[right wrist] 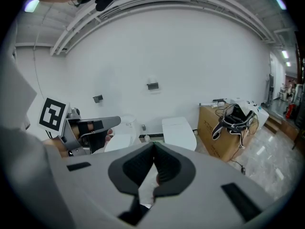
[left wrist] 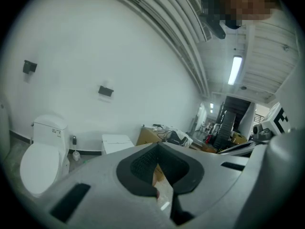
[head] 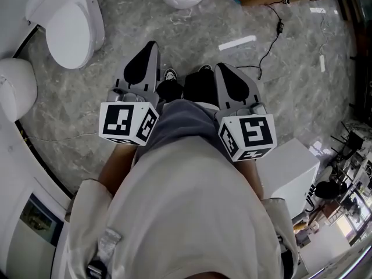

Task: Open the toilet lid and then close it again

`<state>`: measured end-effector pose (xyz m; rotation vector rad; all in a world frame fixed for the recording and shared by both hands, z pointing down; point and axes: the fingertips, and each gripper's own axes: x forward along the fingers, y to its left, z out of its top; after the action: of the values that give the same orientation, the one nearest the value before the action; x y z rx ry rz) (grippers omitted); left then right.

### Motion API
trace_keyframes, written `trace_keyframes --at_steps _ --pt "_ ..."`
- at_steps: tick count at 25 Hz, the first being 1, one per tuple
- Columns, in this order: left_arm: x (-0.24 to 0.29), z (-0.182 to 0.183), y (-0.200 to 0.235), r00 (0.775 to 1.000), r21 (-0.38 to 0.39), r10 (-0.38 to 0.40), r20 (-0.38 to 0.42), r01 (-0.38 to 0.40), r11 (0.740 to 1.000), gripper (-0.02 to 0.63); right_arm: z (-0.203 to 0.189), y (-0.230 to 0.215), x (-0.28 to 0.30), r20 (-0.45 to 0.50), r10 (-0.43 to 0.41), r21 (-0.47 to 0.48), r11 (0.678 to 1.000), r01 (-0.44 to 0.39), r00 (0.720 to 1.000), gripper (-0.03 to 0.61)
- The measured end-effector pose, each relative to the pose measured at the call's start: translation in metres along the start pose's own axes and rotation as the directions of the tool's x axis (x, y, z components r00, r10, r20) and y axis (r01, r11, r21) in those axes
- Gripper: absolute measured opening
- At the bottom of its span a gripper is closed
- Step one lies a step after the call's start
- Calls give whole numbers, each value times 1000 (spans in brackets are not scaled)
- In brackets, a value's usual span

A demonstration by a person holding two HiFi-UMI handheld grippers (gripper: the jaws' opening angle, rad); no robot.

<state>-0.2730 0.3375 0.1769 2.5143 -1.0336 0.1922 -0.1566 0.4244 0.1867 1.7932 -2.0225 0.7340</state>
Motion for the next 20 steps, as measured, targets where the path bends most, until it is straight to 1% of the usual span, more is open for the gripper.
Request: trace_keyframes --at_steps 3,7,10,15,20 --pt "6 3 2 1000 -5 19 10 -19 1000 8 6 -5 9 0 18 -12 1000 -18 1000 11" --pt "26 6 1 999 -6 47 17 -46 999 8 17 -23 24 10 44 -22 999 -44 999 10" --pt "48 9 3 996 0 81 24 -82 997 8 30 -41 44 22 84 -35 996 -83 996 11" --pt "95 20 0 989 -3 145 35 -145 989 8 58 -81 78 25 155 -71 986 -153 988 11" --pt "147 35 -2 972 -23 230 43 -229 973 8 95 -130 114 26 241 -100 966 -237 970 10"
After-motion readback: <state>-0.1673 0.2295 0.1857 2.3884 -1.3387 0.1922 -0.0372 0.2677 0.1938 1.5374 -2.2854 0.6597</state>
